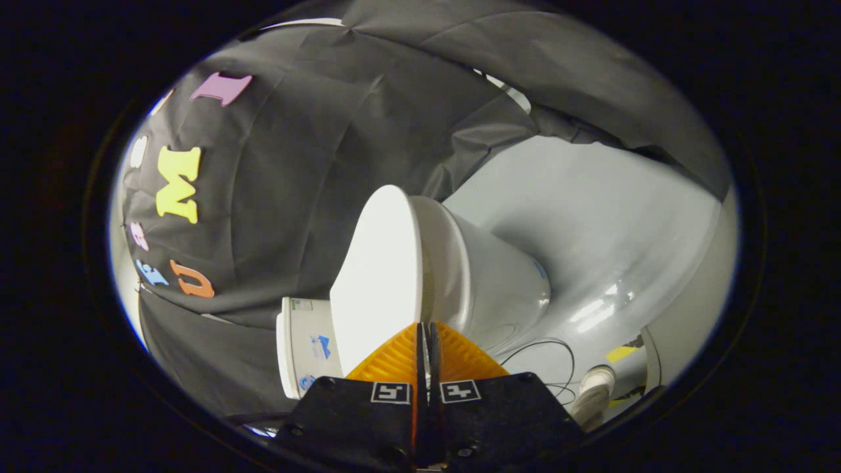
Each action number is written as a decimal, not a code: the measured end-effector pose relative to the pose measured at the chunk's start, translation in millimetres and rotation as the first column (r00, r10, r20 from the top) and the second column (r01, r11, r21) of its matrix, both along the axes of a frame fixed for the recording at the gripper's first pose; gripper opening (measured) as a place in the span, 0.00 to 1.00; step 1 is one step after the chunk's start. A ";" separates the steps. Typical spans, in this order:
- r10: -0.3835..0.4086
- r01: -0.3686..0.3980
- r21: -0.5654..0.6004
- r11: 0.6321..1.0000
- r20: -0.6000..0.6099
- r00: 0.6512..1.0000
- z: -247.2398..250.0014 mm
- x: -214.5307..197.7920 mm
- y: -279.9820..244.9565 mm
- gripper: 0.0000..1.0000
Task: Open the toilet lid.
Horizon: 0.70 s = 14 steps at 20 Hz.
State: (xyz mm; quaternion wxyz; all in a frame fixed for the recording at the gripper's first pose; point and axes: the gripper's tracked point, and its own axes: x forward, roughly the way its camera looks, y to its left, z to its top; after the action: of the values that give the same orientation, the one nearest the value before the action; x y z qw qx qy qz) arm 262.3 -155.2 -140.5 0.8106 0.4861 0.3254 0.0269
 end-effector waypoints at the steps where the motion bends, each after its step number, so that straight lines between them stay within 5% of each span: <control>1: 0.002 -0.002 0.005 1.000 0.008 1.000 4.5 -0.9 1.5 0.04; 14: 0.060 -0.061 0.008 0.998 0.102 0.993 68.0 -12.8 29.2 0.04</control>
State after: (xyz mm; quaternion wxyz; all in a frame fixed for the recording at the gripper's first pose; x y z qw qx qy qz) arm 249.5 -126.0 -72.5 0.8223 0.4785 0.2980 0.0779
